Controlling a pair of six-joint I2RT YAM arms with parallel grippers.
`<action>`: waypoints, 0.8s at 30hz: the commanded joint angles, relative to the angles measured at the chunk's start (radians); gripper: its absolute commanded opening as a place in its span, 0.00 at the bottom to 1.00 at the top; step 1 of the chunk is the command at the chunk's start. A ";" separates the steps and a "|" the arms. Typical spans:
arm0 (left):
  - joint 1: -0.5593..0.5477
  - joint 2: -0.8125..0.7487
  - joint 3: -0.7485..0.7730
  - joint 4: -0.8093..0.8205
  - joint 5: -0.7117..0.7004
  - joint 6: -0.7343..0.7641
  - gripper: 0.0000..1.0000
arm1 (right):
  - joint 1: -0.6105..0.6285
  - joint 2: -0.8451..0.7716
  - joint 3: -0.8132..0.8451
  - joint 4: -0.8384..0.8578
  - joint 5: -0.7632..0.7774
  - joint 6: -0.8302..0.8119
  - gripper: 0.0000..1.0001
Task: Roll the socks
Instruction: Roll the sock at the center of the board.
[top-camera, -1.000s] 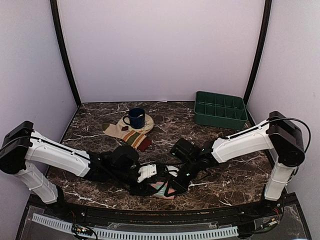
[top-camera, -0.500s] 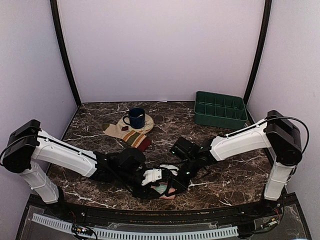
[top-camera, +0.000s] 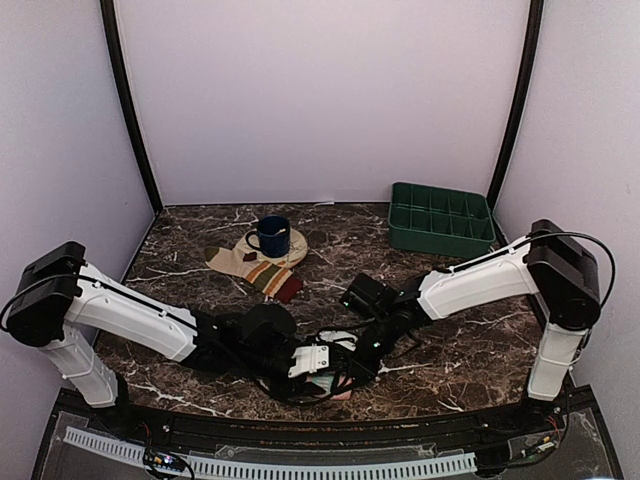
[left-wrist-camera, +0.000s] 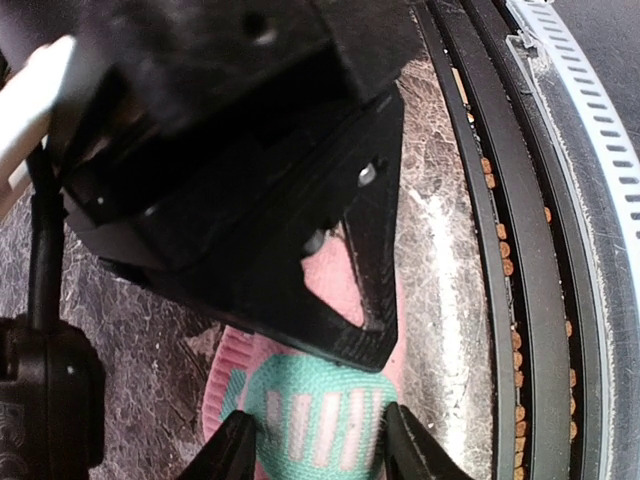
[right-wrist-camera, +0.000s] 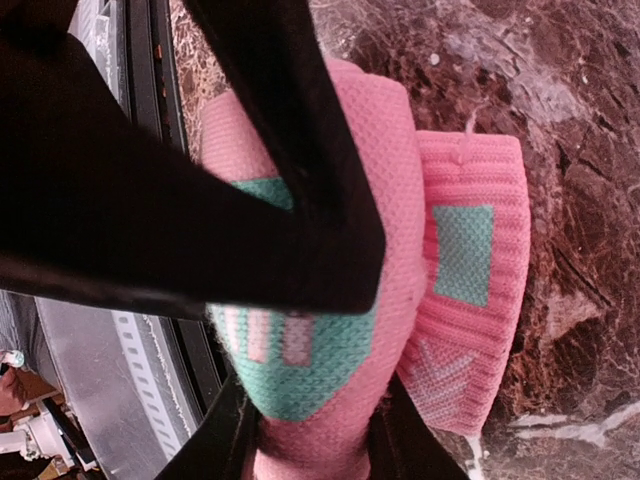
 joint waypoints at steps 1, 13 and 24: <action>-0.011 0.020 -0.005 0.053 -0.031 0.035 0.46 | 0.002 0.040 0.006 -0.060 -0.022 -0.017 0.00; -0.038 0.080 0.021 0.030 -0.050 0.047 0.47 | -0.004 0.048 0.025 -0.065 -0.069 -0.030 0.00; -0.052 0.131 0.064 -0.013 -0.038 0.070 0.48 | -0.004 0.057 0.039 -0.064 -0.096 -0.044 0.00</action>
